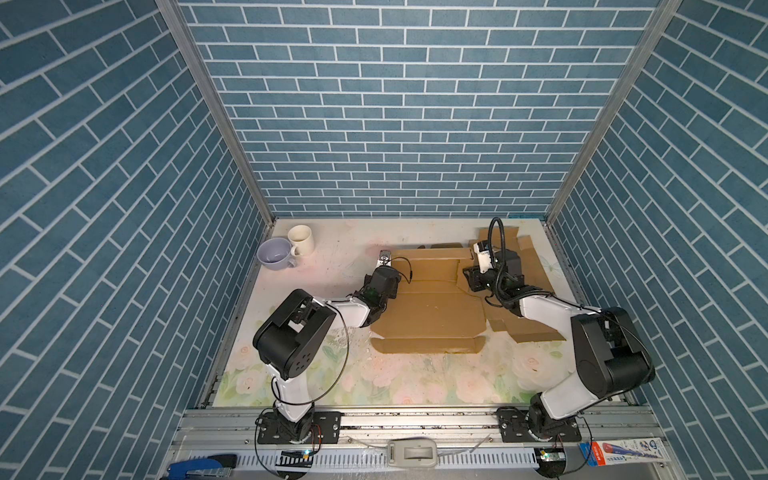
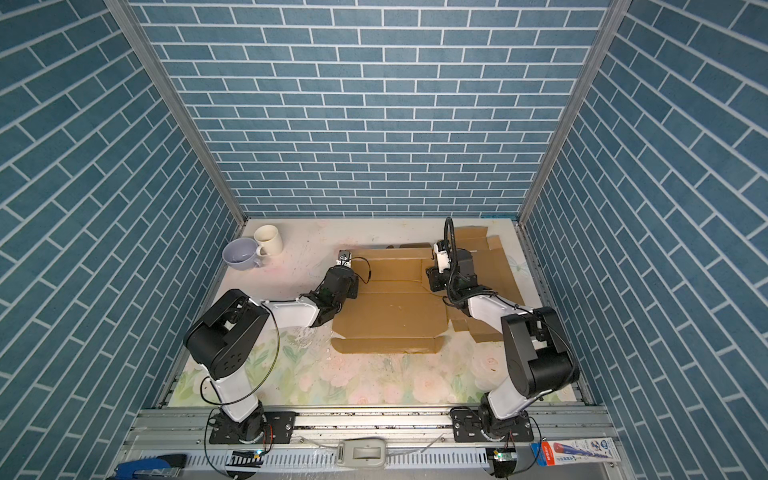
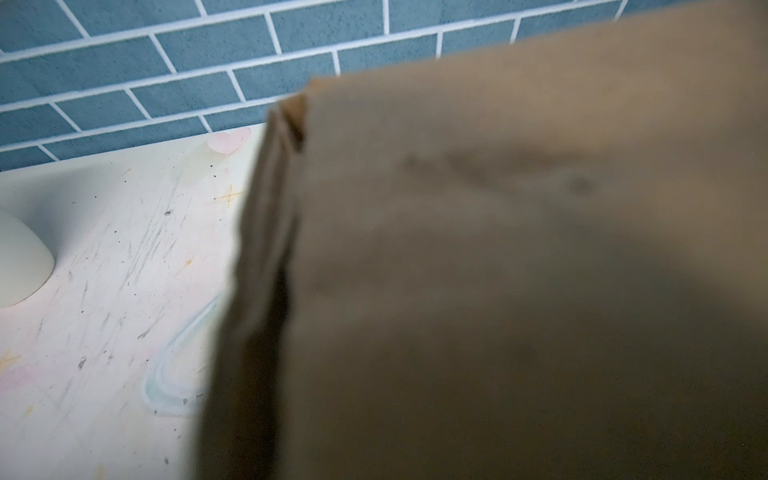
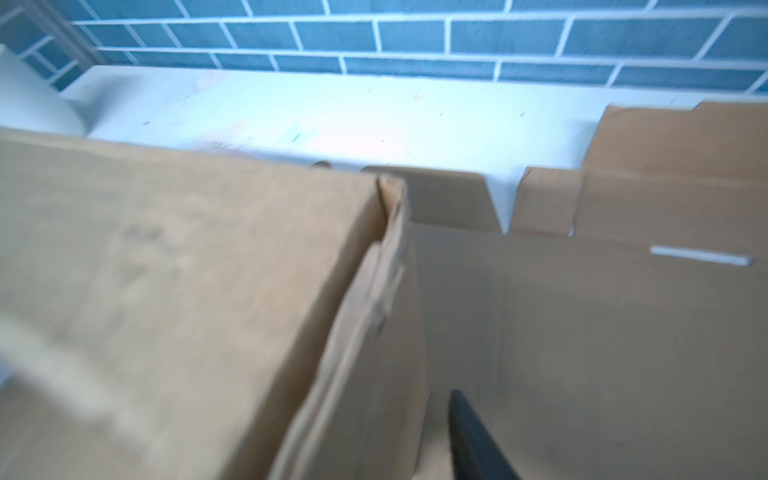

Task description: Fold the paper box

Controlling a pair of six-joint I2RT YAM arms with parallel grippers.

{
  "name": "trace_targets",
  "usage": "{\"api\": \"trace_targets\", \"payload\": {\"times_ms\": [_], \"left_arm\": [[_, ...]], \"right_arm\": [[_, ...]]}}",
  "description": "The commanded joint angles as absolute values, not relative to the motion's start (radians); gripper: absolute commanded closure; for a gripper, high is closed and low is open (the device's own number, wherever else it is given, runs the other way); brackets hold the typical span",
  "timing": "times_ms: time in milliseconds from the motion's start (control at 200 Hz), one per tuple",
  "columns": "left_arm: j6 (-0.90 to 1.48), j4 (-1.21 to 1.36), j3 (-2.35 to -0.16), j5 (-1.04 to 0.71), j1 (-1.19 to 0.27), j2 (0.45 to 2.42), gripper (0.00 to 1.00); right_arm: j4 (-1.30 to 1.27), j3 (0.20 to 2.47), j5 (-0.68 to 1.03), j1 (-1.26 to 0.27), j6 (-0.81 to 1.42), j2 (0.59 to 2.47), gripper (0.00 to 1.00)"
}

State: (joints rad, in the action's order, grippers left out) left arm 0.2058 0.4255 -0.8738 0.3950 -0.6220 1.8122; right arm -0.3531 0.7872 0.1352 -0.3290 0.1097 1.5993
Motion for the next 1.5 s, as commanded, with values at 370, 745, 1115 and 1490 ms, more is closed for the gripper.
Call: {"api": "trace_targets", "payload": {"times_ms": [370, 745, 1115, 1490], "left_arm": [[0.220, 0.232, -0.885, 0.380, -0.617, 1.873, 1.00], [0.297, 0.133, -0.949, 0.444, -0.622, 1.884, 1.00], [0.260, -0.125, -1.050, 0.398, -0.583, 1.757, 1.00], [0.124, -0.750, -1.441, 0.200, -0.537, 1.855, 1.00]], "right_arm": [[-0.606, 0.843, -0.663, -0.539, 0.106, 1.797, 0.87], [-0.415, 0.957, -0.796, -0.603, 0.239, 1.830, 1.00], [0.196, 1.153, -0.707, -0.606, 0.464, 1.714, 1.00], [0.778, 1.387, -0.405, -0.603, 0.702, 1.769, 1.00]]}}
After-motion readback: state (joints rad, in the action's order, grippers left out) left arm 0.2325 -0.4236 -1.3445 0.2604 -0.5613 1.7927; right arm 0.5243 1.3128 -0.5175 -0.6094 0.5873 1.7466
